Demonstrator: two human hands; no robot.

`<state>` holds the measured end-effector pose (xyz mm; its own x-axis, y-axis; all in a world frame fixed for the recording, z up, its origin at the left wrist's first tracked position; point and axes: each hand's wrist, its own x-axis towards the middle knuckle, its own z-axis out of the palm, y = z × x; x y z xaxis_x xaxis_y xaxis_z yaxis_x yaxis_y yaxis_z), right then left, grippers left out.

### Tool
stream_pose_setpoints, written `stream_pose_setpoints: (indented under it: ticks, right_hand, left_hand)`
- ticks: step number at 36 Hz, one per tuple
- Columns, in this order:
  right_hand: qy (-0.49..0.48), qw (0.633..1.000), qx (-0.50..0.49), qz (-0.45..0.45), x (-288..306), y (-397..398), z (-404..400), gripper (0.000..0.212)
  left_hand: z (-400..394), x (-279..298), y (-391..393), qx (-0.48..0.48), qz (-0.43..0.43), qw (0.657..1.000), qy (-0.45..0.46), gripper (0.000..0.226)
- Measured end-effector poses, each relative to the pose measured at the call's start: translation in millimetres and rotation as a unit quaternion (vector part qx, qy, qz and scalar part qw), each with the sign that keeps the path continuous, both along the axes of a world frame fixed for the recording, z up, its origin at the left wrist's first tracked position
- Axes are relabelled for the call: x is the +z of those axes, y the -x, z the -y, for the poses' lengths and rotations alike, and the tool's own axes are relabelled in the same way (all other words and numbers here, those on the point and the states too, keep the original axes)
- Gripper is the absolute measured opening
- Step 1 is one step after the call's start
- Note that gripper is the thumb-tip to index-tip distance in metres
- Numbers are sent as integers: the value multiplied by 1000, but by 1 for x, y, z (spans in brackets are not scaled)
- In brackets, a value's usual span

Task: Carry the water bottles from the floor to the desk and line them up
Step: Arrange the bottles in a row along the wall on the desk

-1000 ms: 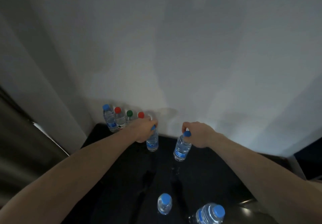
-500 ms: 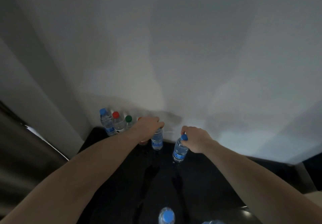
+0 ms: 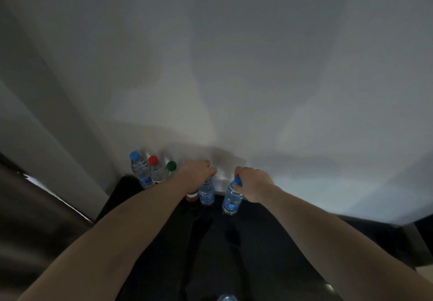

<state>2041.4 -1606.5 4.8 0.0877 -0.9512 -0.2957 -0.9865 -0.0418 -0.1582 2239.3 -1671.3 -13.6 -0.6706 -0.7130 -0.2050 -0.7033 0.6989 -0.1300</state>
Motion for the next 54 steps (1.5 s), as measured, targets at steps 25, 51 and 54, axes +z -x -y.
stream_pose_setpoints:
  ticks: [25,51,54]
  right_hand:
    - [2,1000,-3,3,-27,-20,34,28]
    - [-23,998,-31,42,-27,-28,29,52]
    - [-24,998,-37,52,-18,-26,18,56]
  left_hand:
    - [7,-13,1,47,-24,999,-5,33]
    - [-7,-10,-15,132,-102,986,-29,40]
    - [-20,1,-22,166,-160,973,-28,48]
